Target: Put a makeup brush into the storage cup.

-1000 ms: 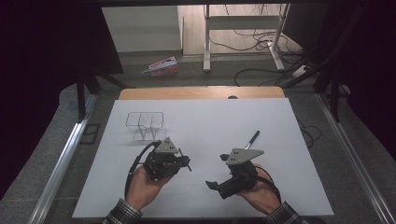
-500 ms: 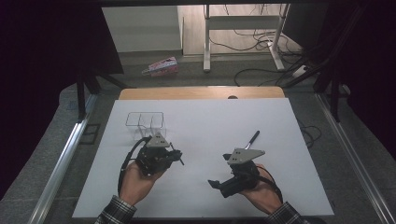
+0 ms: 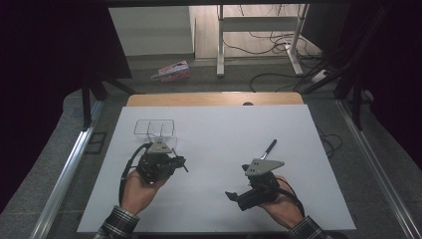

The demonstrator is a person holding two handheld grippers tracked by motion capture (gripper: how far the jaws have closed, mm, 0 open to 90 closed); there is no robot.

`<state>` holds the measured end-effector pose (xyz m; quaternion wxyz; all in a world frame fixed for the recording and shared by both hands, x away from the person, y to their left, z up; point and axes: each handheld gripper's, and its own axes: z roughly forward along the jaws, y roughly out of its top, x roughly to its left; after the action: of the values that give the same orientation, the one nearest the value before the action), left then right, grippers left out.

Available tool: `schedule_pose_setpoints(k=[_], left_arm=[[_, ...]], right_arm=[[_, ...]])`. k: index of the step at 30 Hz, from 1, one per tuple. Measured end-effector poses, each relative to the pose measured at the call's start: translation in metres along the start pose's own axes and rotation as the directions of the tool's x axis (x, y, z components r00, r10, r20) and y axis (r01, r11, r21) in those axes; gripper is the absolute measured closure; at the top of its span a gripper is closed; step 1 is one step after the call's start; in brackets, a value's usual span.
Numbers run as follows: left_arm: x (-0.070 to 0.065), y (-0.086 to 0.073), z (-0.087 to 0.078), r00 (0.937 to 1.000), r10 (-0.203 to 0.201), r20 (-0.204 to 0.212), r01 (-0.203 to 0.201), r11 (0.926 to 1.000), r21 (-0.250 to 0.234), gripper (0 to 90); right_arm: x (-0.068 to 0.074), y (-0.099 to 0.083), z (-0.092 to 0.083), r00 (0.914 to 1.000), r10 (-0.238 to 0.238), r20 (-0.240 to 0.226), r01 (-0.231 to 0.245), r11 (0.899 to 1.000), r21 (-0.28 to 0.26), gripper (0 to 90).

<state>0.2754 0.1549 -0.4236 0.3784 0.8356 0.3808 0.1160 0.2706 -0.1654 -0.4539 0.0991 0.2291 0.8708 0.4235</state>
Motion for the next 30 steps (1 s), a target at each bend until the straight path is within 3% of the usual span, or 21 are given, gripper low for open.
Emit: schedule_pose_setpoints(k=[10,30], left_arm=[[0.012,-0.002,-0.001,0.9992,-0.024,-0.031,0.024,0.9997,-0.004,85.3],[0.033,-0.001,-0.004,0.9962,-0.068,-0.055,0.066,0.9975,-0.025,85.3]], right_arm=[[-0.004,-0.006,-0.003,0.9998,0.008,0.015,-0.009,1.0,0.018,0.0],[-0.01,-0.02,-0.016,0.9984,0.028,0.048,-0.03,0.998,0.046,0.0]])
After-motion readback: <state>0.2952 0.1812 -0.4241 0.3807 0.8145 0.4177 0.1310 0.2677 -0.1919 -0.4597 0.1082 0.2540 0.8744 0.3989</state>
